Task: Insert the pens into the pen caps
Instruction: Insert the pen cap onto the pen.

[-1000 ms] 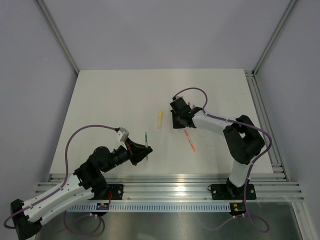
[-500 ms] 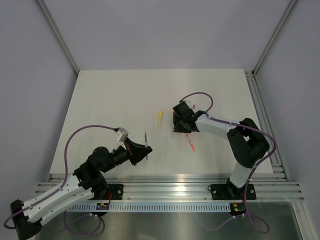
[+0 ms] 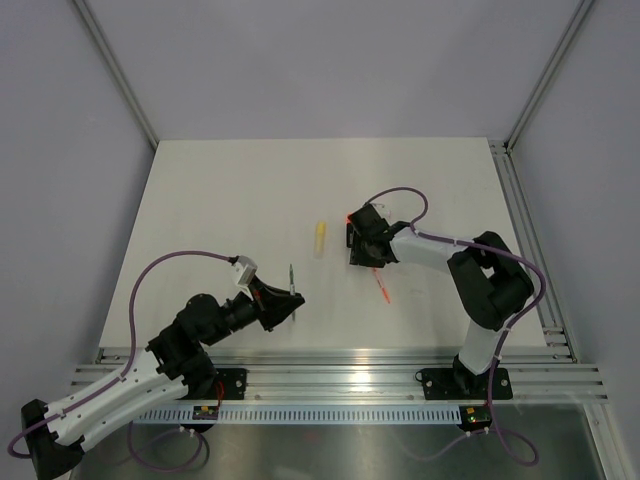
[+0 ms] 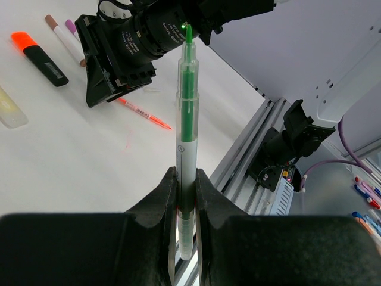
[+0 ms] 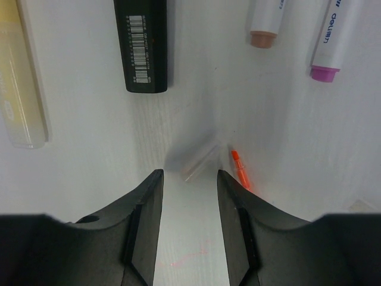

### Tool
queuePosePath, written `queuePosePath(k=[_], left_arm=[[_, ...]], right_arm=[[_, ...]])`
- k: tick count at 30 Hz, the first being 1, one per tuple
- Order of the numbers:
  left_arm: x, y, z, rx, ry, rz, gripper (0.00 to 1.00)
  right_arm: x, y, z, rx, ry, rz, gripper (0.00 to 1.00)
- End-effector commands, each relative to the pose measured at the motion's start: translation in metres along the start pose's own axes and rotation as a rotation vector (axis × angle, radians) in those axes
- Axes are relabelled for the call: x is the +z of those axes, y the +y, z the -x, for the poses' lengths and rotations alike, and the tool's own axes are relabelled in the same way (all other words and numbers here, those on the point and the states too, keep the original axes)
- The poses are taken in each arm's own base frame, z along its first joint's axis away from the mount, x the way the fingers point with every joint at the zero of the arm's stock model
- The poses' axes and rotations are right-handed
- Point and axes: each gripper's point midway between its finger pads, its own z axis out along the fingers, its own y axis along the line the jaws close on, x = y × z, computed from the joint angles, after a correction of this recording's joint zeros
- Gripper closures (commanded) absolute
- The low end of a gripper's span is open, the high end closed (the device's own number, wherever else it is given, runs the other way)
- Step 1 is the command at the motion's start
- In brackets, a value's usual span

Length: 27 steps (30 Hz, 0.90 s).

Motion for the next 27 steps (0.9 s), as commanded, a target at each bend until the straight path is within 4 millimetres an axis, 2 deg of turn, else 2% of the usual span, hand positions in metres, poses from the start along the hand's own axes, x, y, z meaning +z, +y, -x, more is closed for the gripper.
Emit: queuePosePath(k=[1, 9, 15, 20, 27], left_arm=[[0.001, -0.007, 0.013, 0.019, -0.052, -0.031, 1.0], [0.002, -0.006, 0.012, 0.018, -0.047, -0.027, 1.0], [0.001, -0.006, 0.012, 0.018, -0.049, -0.027, 1.0], [0.0, -0.006, 0.013, 0.019, -0.055, -0.026, 1.0], [0.001, -0.006, 0.013, 0.02, -0.056, -0.025, 1.0]], right_arm=[[0.006, -0.004, 0.013, 0.016, -0.043, -0.021, 0.52], [0.012, -0.003, 0.023, -0.02, -0.039, -0.052, 0.52], [0.016, -0.008, 0.026, -0.044, -0.04, -0.096, 0.56], [0.019, -0.011, 0.02, -0.047, -0.022, -0.102, 0.7], [0.019, -0.012, 0.006, -0.058, 0.016, -0.09, 0.82]])
